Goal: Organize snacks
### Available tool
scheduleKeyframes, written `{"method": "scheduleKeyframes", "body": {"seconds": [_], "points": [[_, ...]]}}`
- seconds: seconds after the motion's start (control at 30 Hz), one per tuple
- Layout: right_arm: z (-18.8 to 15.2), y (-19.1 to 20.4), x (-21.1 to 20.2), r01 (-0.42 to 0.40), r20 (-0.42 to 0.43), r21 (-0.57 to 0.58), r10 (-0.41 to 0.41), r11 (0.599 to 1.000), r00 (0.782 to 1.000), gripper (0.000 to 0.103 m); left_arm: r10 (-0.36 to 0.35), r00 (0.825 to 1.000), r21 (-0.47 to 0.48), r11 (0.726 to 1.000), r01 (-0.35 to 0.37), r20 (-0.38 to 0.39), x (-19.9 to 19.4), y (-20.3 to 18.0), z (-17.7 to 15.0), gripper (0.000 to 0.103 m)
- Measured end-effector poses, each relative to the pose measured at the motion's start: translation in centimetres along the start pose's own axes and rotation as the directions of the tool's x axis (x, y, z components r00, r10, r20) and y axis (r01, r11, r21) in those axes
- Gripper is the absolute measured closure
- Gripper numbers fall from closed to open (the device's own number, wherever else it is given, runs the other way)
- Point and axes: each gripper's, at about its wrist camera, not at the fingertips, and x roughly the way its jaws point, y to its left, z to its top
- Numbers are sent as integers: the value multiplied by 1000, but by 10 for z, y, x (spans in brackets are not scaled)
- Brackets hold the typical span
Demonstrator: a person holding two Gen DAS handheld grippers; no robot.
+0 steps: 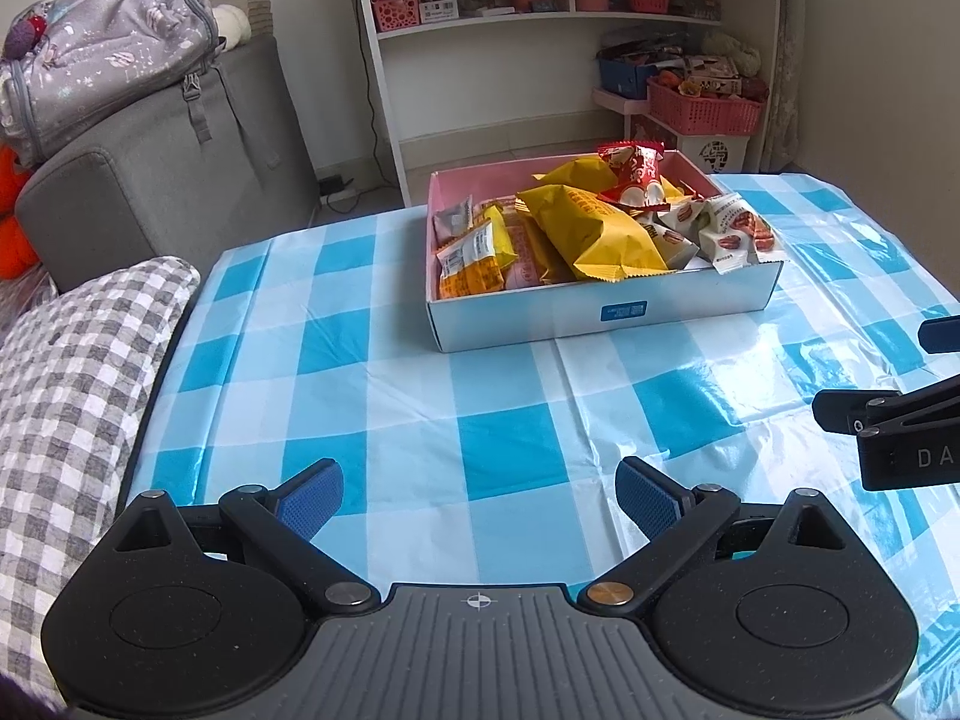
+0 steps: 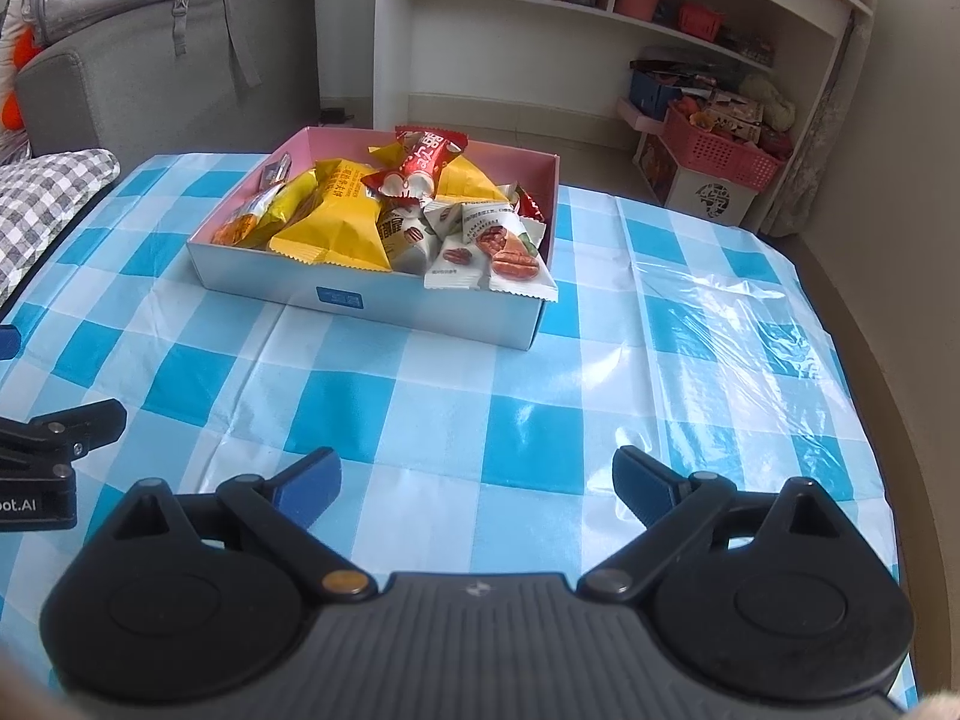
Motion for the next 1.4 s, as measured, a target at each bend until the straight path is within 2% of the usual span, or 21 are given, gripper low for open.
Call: {"method": "scheduleKeyframes", "body": {"seconds": [1.4], "points": [[-1,3,1,8,-4,-13,-8,1000,1000,5,-17,1000,6,1000,17,-4,0,-4,-1,4]]}}
